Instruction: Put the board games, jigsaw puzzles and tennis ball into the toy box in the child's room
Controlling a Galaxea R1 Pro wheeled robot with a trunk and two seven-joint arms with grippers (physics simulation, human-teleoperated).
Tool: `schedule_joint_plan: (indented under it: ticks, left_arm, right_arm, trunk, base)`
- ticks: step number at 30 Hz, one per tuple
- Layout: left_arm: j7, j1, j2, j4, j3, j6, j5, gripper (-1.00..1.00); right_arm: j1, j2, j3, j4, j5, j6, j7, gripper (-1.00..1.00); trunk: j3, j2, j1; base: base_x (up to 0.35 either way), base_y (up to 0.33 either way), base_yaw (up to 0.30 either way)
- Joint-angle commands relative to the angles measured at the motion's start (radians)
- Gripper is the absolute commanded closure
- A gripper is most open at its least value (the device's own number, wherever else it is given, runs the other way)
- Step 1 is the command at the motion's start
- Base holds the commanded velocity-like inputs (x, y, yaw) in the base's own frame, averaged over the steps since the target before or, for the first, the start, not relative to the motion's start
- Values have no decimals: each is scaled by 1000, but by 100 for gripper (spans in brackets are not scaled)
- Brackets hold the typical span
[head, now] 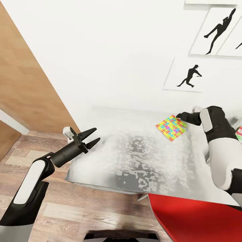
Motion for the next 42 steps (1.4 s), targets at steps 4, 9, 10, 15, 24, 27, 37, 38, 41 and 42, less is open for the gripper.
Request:
schedule_joint_plan:
  ticks: [4,9,10,15,24,27,37,38,41,42]
  left_arm:
    - [-5,-1,1,0,-1,1,-4,-100]
    - [-5,-1,1,0,-1,1,-4,-100]
    - [-5,-1,1,0,-1,1,-4,-100]
    - [-5,-1,0,0,-2,1,-4,-100]
    - [-5,-1,0,0,-4,1,-4,-100]
    - [-5,-1,-1,0,-5,1,-4,-100]
    - [-5,-1,-1,0,-6,1,-4,-100]
    - [-5,-1,-2,0,-6,1,-4,-100]
    - [-5,-1,-2,0,-6,1,-4,-100]
    - [-5,-1,-2,0,-6,1,-4,-100]
  right_arm:
    - [-20,-4,-1,85,-15,-54,-5,-100]
    - [-34,-13,-2,149,-18,-105,-3,-100]
    - [-37,-17,-2,163,-18,-118,-3,-100]
    - [-43,-36,-2,199,-21,-150,-2,-100]
    - [-48,-59,-3,218,-35,-224,-2,-100]
    - [-49,-66,-4,220,-38,-246,-3,-100]
    - [-63,-76,-6,222,-41,-281,-3,-100]
    - [-63,-77,-6,222,-41,-284,-3,-100]
    - [-65,-76,-6,223,-41,-287,-2,-100]
    - [-65,-75,-6,223,-41,-288,-2,-100]
  trunk:
    - [-1,-1,0]
    - [-1,-1,0]
    - [-1,-1,0]
    - [-1,-1,0]
    - [-1,-1,0]
    - [-1,-1,0]
    - [-1,-1,0]
    - [-1,-1,0]
    - [-1,-1,0]
    - [-1,-1,0]
  base:
    - [2,1,0]
    - [0,0,0]
    - [0,0,0]
    - [0,0,0]
    - [0,0,0]
    - [0,0,0]
    - [0,0,0]
    - [0,0,0]
    - [0,0,0]
    - [0,0,0]
